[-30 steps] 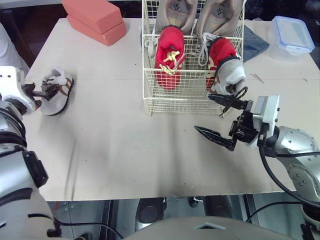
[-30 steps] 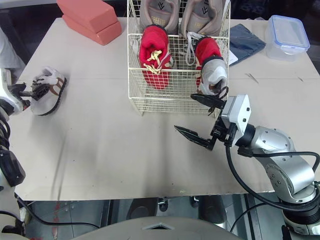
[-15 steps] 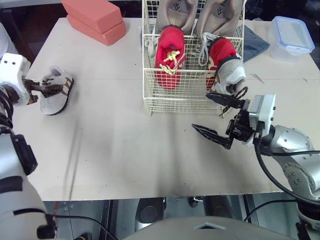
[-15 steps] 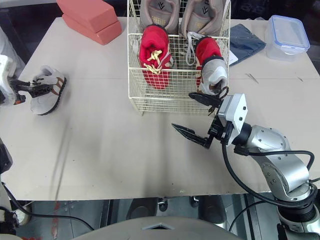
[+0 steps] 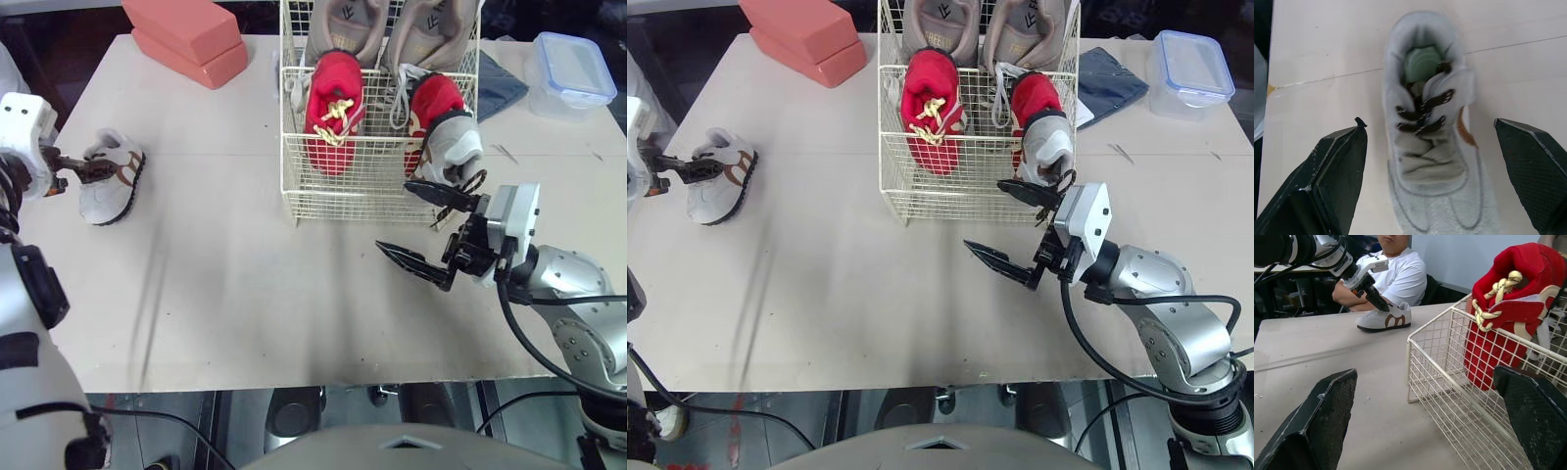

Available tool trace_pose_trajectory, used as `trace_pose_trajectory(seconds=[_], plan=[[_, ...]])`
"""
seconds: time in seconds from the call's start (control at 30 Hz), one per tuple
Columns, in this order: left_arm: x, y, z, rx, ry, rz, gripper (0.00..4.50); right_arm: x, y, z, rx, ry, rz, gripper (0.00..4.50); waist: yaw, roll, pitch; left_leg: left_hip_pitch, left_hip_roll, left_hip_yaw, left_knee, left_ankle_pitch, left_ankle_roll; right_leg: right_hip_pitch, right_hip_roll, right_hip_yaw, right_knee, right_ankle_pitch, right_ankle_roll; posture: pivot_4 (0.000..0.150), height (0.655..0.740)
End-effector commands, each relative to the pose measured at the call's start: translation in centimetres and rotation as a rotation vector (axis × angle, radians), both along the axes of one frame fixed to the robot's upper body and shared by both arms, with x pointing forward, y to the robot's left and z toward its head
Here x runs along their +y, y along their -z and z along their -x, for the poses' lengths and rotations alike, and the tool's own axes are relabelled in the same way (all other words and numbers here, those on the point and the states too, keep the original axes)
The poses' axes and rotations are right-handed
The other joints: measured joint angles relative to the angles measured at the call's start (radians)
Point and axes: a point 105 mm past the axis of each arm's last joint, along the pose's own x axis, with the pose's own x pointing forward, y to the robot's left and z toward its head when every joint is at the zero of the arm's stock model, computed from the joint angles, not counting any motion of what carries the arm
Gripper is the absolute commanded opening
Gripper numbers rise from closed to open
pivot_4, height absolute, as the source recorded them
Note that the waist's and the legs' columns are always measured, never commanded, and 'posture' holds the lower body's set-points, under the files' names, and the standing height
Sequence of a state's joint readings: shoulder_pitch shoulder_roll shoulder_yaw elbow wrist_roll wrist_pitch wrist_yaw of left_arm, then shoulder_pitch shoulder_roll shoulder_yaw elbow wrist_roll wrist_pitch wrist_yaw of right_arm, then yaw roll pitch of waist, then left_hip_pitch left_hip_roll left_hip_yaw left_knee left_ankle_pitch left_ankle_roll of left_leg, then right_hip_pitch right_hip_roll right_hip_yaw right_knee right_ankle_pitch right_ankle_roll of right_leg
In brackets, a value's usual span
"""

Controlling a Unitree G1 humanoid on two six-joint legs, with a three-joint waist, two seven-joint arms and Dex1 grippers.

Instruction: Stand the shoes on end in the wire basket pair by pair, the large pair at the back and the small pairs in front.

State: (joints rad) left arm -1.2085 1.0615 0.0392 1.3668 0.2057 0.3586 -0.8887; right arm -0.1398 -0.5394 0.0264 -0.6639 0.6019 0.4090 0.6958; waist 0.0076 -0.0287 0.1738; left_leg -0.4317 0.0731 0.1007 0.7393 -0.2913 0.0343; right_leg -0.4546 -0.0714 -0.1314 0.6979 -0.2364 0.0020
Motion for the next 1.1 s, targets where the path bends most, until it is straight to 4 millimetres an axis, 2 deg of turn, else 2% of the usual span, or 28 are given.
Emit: trace_pose_trajectory(seconds=[0.03,0.07,0.1,0.13,0.33,0.37,0.4,0.87,1.1], plan=[[0.6,-1.0,0.1,-0.025,-0.041,-0.019,4.5,0.2,-1.1,0.4,-0.057,-0.018,-0.017,4.39,-0.001,0.0,0.0,0.0,0.0,0.0,0.0,0.0,0.0,0.0,0.0,0.0,0.0,0.0,0.0,0.15,0.686],[0.7,-0.9,0.2,-0.023,-0.049,-0.021,4.5,0.1,-1.1,0.3,-0.058,-0.018,-0.017,4.39,0.0,0.0,0.0,0.0,0.0,0.0,0.0,0.0,0.0,0.0,0.0,0.0,0.0,0.0,0.0,0.15,0.686],[0.7,-0.7,0.2,-0.019,-0.053,-0.022,3.99,0.1,-1.1,0.3,-0.059,-0.016,-0.018,4.5,0.0,0.0,0.0,0.0,0.0,0.0,0.0,0.0,0.0,0.0,0.0,0.0,0.0,0.0,0.0,0.15,0.686],[0.8,-0.6,0.2,-0.016,-0.055,-0.022,3.83,0.1,-1.1,0.3,-0.06,-0.015,-0.018,4.5,0.001,0.0,0.0,0.0,0.0,0.0,0.0,0.0,0.0,0.0,0.0,0.0,0.0,0.0,0.0,0.15,0.686],[0.5,0.2,0.1,0.014,-0.049,-0.014,0.98,-0.1,-1.3,0.3,-0.069,-0.003,-0.019,4.5,0.004,0.0,0.0,0.0,0.0,0.0,0.0,0.0,0.0,0.0,0.0,0.0,0.0,0.001,-0.001,0.15,0.686],[0.5,0.3,0.1,0.014,-0.05,-0.013,0.38,-0.1,-1.3,0.3,-0.069,-0.002,-0.018,4.5,0.004,0.0,0.0,0.0,0.0,0.0,0.001,0.0,0.0,0.0,0.0,0.0,0.0,0.001,-0.001,0.15,0.686],[0.5,0.3,0.1,0.014,-0.05,-0.013,0.06,-0.1,-1.3,0.3,-0.069,-0.002,-0.018,4.5,0.004,0.0,0.0,0.0,0.0,0.0,0.001,0.0,0.0,0.0,0.0,0.0,0.0,0.001,-0.001,0.15,0.686],[0.5,-0.9,0.2,-0.032,0.006,-0.036,0.06,0.0,-1.1,0.2,-0.068,-0.003,-0.018,4.5,0.004,0.0,0.0,0.0,0.0,0.002,0.001,0.0,0.0,0.0,0.0,0.0,0.001,0.001,-0.002,0.15,0.686],[-1.6,-2.3,0.4,-0.077,0.141,0.161,0.06,0.0,-1.0,0.3,-0.063,-0.006,-0.013,4.5,0.005,0.0,0.0,0.0,0.0,0.004,0.002,0.0,0.0,0.0,0.0,0.0,0.001,0.001,-0.002,0.15,0.686]])
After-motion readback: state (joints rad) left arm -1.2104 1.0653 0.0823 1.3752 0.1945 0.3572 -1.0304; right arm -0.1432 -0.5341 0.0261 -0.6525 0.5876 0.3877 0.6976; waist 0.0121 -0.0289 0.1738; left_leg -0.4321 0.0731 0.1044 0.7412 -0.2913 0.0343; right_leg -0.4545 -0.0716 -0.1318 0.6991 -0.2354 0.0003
